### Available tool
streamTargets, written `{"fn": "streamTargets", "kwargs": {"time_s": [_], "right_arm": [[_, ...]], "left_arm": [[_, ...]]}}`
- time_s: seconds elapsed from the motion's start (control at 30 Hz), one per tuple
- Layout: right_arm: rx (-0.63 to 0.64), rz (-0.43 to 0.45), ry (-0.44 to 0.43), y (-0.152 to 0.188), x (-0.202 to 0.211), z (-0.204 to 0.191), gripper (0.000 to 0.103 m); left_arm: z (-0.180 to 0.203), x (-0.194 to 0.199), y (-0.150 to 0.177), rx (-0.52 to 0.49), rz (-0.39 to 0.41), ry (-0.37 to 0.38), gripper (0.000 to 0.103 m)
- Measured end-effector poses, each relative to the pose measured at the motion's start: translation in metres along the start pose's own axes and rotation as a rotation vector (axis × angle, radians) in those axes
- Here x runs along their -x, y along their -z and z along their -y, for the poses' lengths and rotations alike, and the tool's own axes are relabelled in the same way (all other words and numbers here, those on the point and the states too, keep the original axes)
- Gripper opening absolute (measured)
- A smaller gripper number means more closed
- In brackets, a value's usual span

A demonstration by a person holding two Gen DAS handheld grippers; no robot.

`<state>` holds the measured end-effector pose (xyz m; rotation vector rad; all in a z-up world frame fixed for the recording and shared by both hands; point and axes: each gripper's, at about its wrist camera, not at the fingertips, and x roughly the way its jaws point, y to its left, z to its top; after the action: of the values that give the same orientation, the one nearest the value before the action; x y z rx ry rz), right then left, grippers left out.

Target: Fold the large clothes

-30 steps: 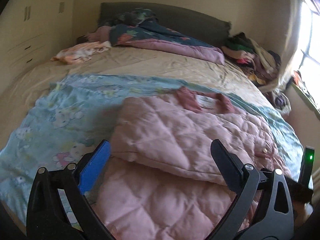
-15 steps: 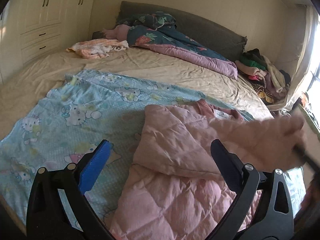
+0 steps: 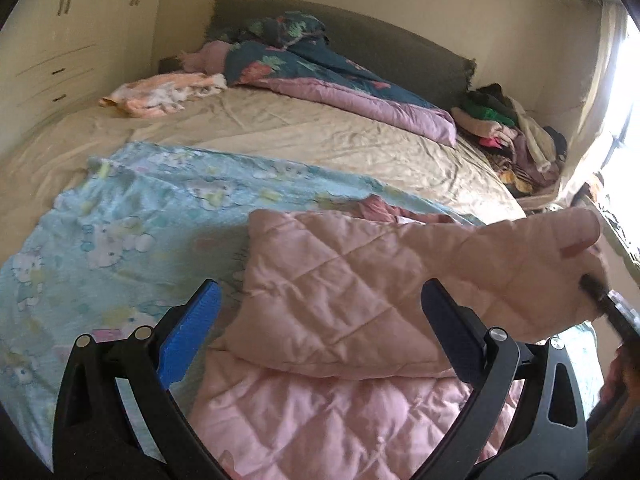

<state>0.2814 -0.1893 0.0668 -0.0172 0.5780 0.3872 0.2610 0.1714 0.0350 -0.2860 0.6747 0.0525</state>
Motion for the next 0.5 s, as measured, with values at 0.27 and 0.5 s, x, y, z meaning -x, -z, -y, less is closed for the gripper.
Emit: {"fn": "streamTargets", "kwargs": {"time_s": [0.27,0.5], "right_arm": [[-0.082,-0.074,0.014,0.032,-0.024,0.011,0.015],[-0.109,-0.109,0.019,0.041,-0.034,0.010,0.016]], "left_arm": [[0.027,-0.034,-0.003,-0.043,-0.060,0.036,0.093],[0.049,-0.074,0.011,-0.067,-0.174,0.070,0.093]]}}
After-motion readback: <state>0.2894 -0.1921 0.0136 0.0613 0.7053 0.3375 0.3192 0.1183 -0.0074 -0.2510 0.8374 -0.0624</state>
